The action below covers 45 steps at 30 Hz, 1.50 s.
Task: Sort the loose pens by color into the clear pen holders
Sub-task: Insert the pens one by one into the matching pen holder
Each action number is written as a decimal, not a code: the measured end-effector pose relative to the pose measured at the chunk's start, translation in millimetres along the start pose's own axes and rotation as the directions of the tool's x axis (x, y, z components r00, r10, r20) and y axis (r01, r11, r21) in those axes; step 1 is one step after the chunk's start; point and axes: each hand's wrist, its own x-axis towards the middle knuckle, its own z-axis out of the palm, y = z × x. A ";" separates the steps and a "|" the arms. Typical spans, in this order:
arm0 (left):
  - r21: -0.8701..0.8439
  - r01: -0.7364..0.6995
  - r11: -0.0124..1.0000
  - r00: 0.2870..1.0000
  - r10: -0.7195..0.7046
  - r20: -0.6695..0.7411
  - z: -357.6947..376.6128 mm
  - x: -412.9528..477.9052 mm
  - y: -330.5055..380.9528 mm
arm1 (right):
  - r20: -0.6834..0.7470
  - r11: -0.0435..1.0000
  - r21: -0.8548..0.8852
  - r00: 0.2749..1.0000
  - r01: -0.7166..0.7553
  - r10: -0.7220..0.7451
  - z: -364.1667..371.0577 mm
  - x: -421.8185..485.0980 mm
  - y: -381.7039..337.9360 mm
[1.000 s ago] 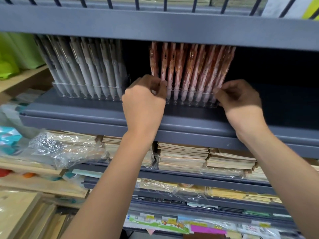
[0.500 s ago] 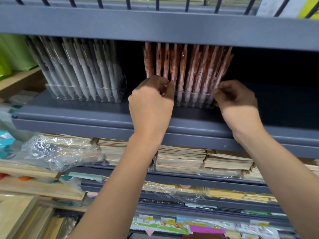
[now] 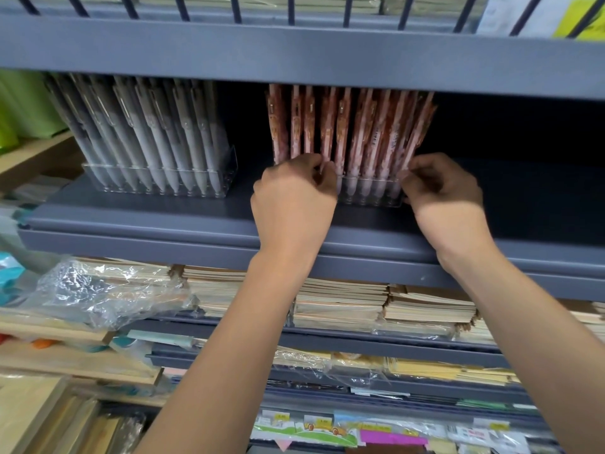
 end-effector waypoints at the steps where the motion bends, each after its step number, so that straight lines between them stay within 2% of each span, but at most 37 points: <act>1: 0.003 0.001 1.000 1.000 -0.001 0.009 0.6 0.4 -0.2 | 0.000 1.000 0.000 1.000 0.001 -0.001 0.1 -0.2 0.0; 10: -0.152 0.050 0.987 0.999 -0.050 0.003 0.5 2.2 -0.8 | -0.022 1.000 -0.022 1.000 -0.003 0.002 1.0 -0.5 -0.2; 17: -0.194 0.062 0.979 0.998 -0.066 -0.013 0.7 1.5 -1.2 | -0.042 0.999 -0.030 0.999 -0.023 0.022 0.6 -1.4 -2.8; 30: -0.179 0.006 0.984 0.998 -0.018 -0.066 -0.6 -2.2 0.4 | -0.034 0.999 -0.010 0.999 -0.040 0.039 0.1 -3.3 -7.4; 35: -0.093 -0.005 0.996 1.000 0.007 0.014 0.6 0.1 1.2 | -0.033 0.999 -0.016 0.999 -0.035 0.034 0.1 -4.0 -7.6; 39: -0.089 0.004 0.996 0.999 0.001 0.048 1.6 2.8 0.5 | -0.027 0.999 -0.030 0.999 -0.033 0.032 0.3 -3.7 -6.9; 45: -0.166 0.020 0.986 0.999 -0.026 -0.031 2.0 1.5 -0.7 | -0.027 0.999 -0.039 0.999 -0.031 0.030 0.1 -3.3 -6.4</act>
